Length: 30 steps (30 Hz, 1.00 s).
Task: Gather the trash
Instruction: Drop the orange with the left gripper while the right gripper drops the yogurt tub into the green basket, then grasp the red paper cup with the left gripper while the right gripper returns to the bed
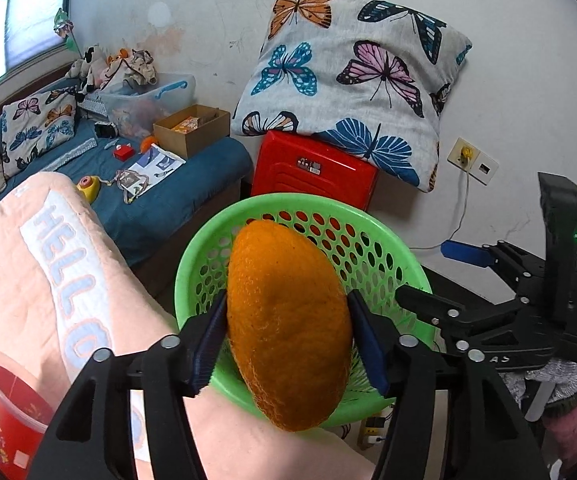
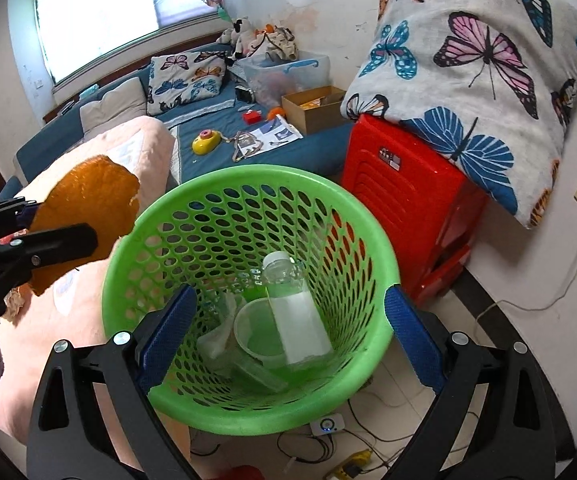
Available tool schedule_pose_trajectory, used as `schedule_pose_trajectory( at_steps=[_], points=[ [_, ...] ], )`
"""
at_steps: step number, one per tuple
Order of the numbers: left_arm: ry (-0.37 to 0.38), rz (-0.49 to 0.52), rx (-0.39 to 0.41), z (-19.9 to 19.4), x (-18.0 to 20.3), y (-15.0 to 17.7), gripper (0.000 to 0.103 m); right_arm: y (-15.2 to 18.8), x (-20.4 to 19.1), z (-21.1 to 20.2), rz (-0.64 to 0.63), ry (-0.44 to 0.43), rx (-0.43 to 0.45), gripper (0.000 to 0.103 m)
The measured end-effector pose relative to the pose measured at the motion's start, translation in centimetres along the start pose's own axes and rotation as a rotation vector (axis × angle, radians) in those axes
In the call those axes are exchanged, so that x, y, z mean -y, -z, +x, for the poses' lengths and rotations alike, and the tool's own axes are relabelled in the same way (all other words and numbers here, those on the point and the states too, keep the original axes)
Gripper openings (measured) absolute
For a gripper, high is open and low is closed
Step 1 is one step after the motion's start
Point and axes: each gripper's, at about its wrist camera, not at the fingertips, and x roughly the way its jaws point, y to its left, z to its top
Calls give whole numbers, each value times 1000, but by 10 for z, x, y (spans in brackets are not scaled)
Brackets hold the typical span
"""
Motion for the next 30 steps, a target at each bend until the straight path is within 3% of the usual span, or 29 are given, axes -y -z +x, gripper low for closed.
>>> schedule_pose_trajectory(
  at_steps=[5,15,21,30],
  points=[
    [3,-7,20,-6,0,5,69,1,-1,-3,1,-2,4,94],
    [-55,-34,79,-52,-22,22,69,-6,-25,-14,-28,-43,22,94],
    [-158,-42,90,-82,-57,42,75,-10,-52,-18,-67,-71,31,94],
    [-275,-48,23,-100,-122,65,83,-15,-89,-18,-133,-106,24,94]
  ],
)
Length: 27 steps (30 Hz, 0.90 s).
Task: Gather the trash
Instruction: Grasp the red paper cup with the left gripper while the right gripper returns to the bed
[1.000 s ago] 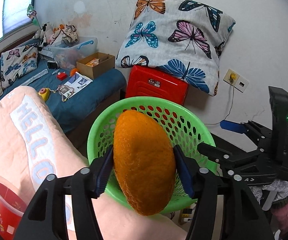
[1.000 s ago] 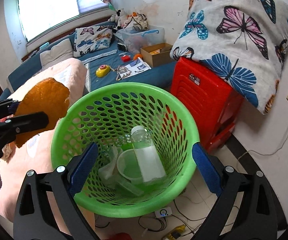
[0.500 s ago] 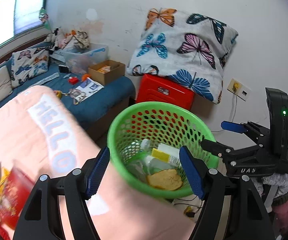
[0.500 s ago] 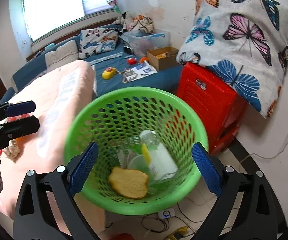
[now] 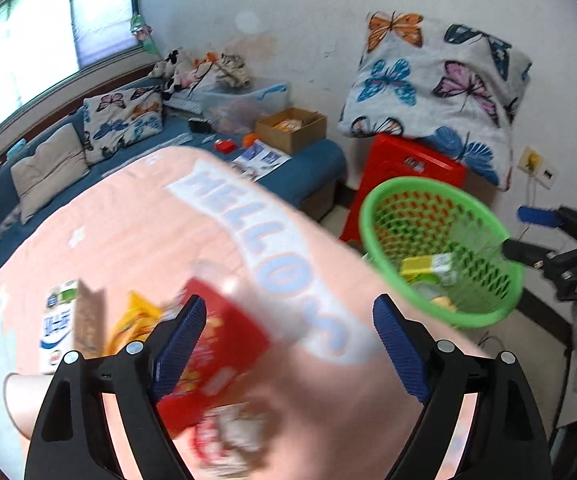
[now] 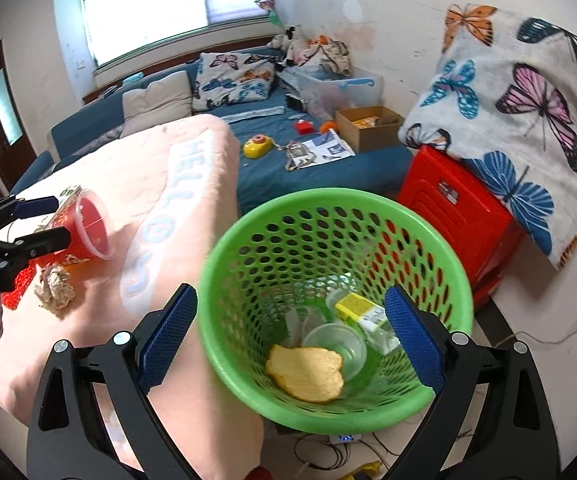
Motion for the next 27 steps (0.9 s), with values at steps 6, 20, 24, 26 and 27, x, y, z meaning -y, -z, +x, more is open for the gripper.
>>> schedule_pose_trajectory(
  at_steps=[6,20,24,26,27],
  points=[
    [-33,95,-78,19,-22,12,89,-6,-22,7,-34,-23,-12,94],
    [-87,198,-136,51,-33,12,91,-7,-55,27,-90,-51,-56,94],
    [-74,208,-139,57,-32,14,84,-6,-60,30,-99,-61,-62,94],
    [-76,210,-129,56,-31,15,83,-6,-61,32,-100,-64,-66,94],
    [-76,212,-121,55,-30,16,82,-6,-61,32,-100,-66,-68,94]
  ],
)
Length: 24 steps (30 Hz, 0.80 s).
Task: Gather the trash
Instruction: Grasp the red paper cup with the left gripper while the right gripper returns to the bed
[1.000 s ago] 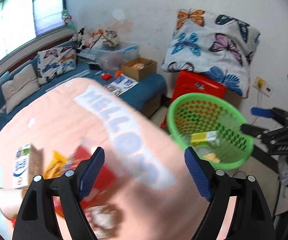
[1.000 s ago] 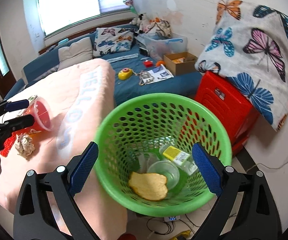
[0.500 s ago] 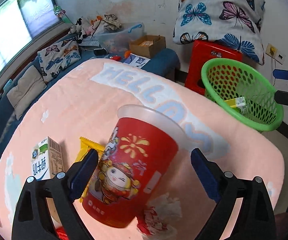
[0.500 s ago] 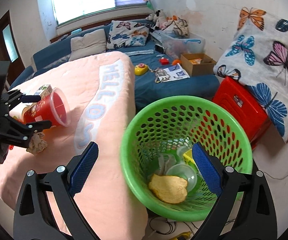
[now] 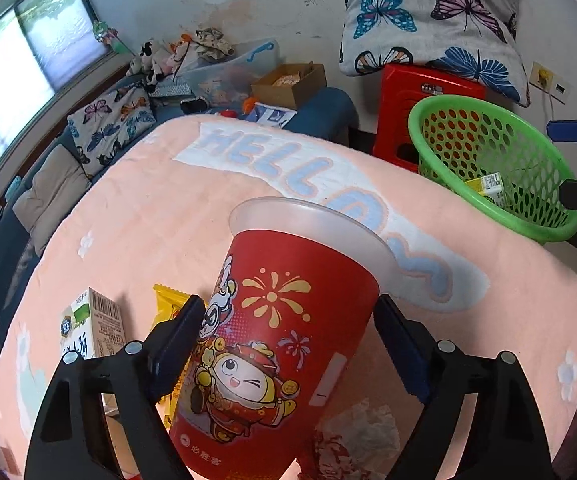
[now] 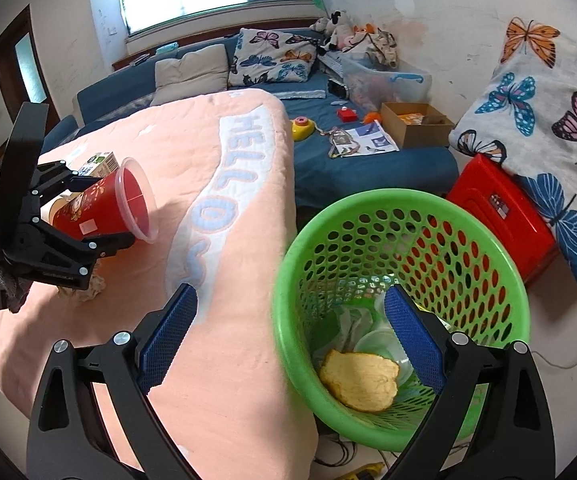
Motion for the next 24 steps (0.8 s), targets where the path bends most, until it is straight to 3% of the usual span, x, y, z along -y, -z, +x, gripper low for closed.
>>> schedule_pose_trajectory(
  at_steps=[5,13,24],
  points=[
    [-4,-23,35,-8,-2,3,79,0,-6,0,-9,-10,-1,94],
    [0,-159,122,-42,-21,4,75,-2,-23,-1,-30,-57,-1,94],
    [-49,-317,210,-92,-58,21,74,0,-83,14,-126,-191,-31,94]
  ],
)
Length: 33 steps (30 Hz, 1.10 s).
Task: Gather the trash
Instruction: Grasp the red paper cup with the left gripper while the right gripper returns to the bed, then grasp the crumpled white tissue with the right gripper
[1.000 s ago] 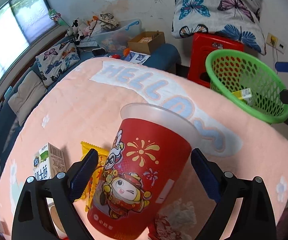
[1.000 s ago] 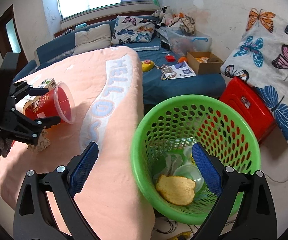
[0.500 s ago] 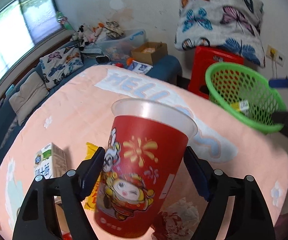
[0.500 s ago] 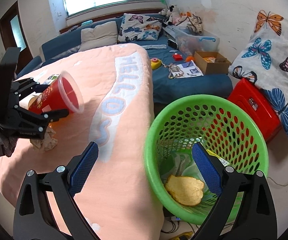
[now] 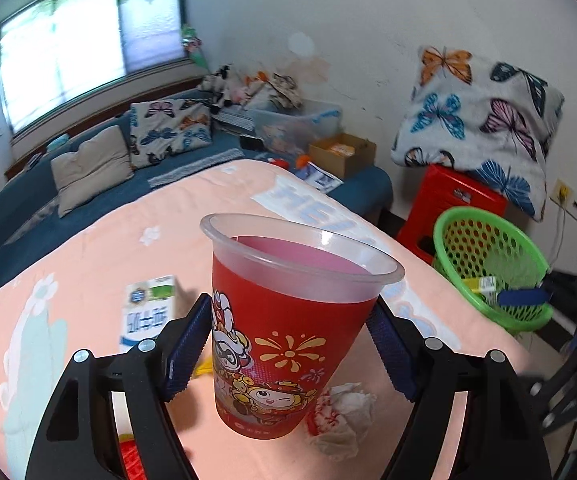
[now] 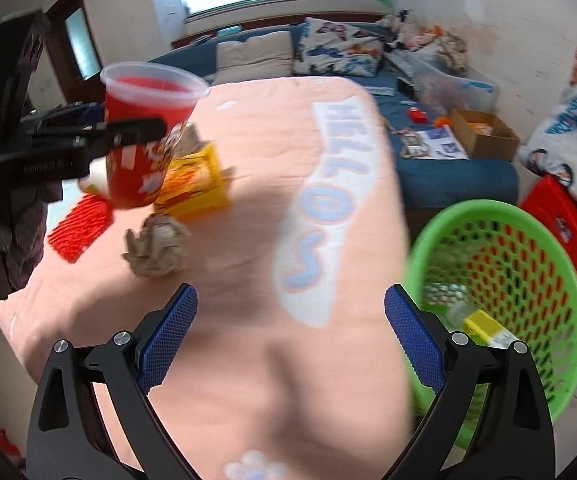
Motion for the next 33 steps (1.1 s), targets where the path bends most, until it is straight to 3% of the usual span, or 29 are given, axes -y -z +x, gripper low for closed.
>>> schedule_pose_trajectory(
  at_steps=[11,22,31,33],
  points=[
    [-44,-49,8,-27,-26,6,74,-18,-57,36,-65,-139,-20,94],
    [-86,-70,5,-40,-47,15,74,-29,-88,80,-48,-196,-62,89],
    [-85,-71,1,-41,-46,19,74,-26,-91,91,-28,-228,-99,61],
    [-82,-70,2,-41,-43,19,74,-25,-91,86,-33,-235,-93,58]
  ],
)
